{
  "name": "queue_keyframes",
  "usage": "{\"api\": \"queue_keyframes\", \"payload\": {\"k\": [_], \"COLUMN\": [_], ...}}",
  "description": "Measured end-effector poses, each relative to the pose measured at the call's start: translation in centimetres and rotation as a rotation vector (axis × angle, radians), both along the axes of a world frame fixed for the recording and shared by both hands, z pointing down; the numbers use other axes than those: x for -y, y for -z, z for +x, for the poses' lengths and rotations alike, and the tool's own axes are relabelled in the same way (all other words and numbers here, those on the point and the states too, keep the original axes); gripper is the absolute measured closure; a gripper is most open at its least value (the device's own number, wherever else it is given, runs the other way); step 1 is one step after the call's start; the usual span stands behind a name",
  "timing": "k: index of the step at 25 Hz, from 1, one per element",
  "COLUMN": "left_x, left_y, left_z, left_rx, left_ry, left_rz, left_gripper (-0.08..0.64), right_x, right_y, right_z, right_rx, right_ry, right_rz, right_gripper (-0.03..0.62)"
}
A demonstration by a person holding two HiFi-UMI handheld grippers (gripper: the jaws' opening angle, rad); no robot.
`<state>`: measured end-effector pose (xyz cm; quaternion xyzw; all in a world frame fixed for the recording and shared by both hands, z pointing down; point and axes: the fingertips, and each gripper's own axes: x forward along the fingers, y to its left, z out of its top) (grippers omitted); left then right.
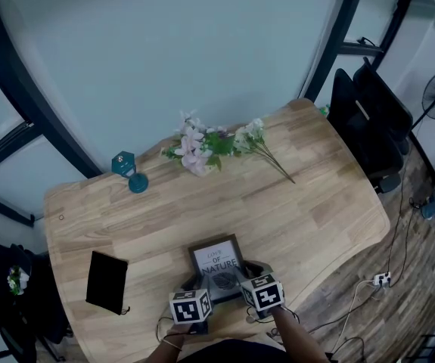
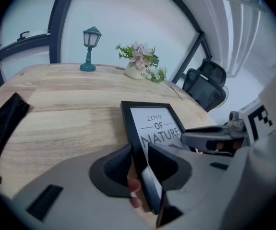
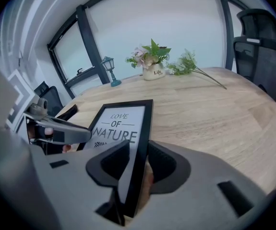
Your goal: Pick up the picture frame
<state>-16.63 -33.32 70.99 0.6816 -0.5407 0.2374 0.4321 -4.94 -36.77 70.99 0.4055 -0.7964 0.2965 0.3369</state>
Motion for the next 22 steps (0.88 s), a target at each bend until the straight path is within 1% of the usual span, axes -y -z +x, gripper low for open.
{"api": "queue_keyframes", "payload": {"k": [5,8,22], "left_x": [0.0,-0.1,-0.2], "left_y": [0.9,1.3,4.4], "left_z": [-0.3,-0.4,-0.3], "left_rx": [0.002,0.014,0.038], "left_ry": [0.014,0.015,0.016], "left_rz": [0.022,0.03,0.105], "left_gripper": [0.459,0.48,0.491], "right_x": [0.1,0.1,0.2], "right_y": [0.9,1.3,4.1], "right_z": [-0.1,-0.1,0.6], "right_rx": [0.009,0.016,0.041], "right_ry": [0.0,0.006,0.006], "right_rz": [0.028,0.041,0.13], "right_gripper": [0.479,0.485,0.522]}}
